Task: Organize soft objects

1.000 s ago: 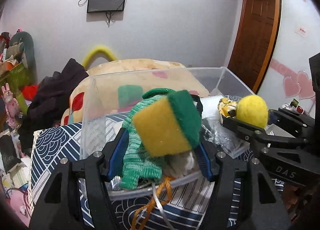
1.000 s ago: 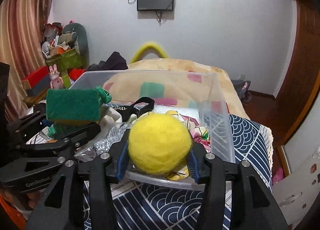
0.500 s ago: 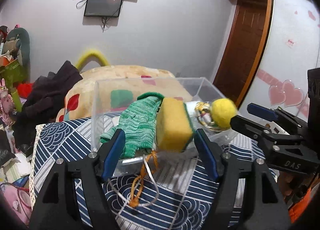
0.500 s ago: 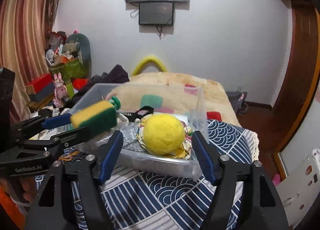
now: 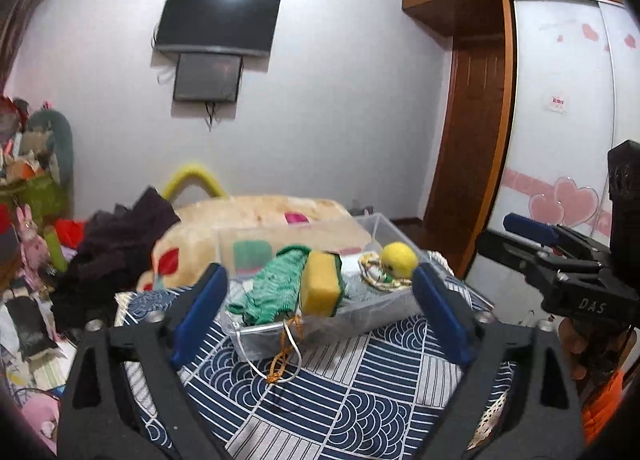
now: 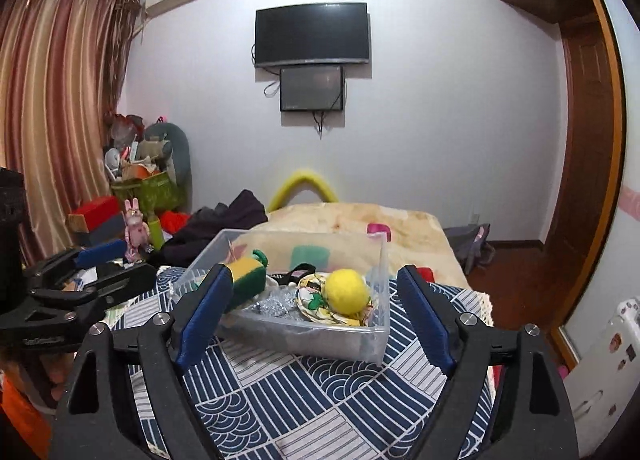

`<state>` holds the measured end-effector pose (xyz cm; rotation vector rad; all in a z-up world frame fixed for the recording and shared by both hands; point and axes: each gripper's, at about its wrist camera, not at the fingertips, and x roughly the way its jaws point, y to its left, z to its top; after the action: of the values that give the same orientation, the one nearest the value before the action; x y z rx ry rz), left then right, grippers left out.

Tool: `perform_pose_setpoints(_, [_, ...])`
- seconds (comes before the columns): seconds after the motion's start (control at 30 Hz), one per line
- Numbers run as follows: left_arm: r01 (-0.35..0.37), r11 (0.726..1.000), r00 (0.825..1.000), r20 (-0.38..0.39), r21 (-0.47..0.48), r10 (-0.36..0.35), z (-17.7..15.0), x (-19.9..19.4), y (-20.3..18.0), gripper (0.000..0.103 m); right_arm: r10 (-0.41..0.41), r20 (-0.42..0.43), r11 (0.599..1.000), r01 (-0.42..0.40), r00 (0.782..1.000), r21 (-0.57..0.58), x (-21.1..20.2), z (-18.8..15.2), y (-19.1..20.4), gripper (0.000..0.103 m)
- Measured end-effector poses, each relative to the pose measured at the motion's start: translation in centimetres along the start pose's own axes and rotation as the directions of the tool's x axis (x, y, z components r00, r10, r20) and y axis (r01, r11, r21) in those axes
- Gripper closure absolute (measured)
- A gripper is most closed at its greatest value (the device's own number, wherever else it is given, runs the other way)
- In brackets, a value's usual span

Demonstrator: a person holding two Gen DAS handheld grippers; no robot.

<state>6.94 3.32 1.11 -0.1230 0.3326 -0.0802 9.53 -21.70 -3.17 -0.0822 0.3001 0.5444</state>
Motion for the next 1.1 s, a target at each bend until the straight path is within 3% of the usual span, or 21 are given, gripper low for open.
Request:
perform_pose_setpoints(0.23, [-0.034, 0.999, 0.998, 0.052, 0.031, 0.032, -0.1, -2.0, -1.2, 0.0, -0.001, 0.023, 1.0, 0.001, 1.0, 0.003, -0.9, -0.5, 0.9, 0.018])
perform_pose_setpoints(1.1, [-0.049, 0.997, 0.997, 0.065, 0.054, 0.045, -0.7, -2.2, -1.9, 0.0, 0.013, 0.032, 1.0, -0.014, 0.999, 0.01, -2.1, -1.0, 1.3, 0.017])
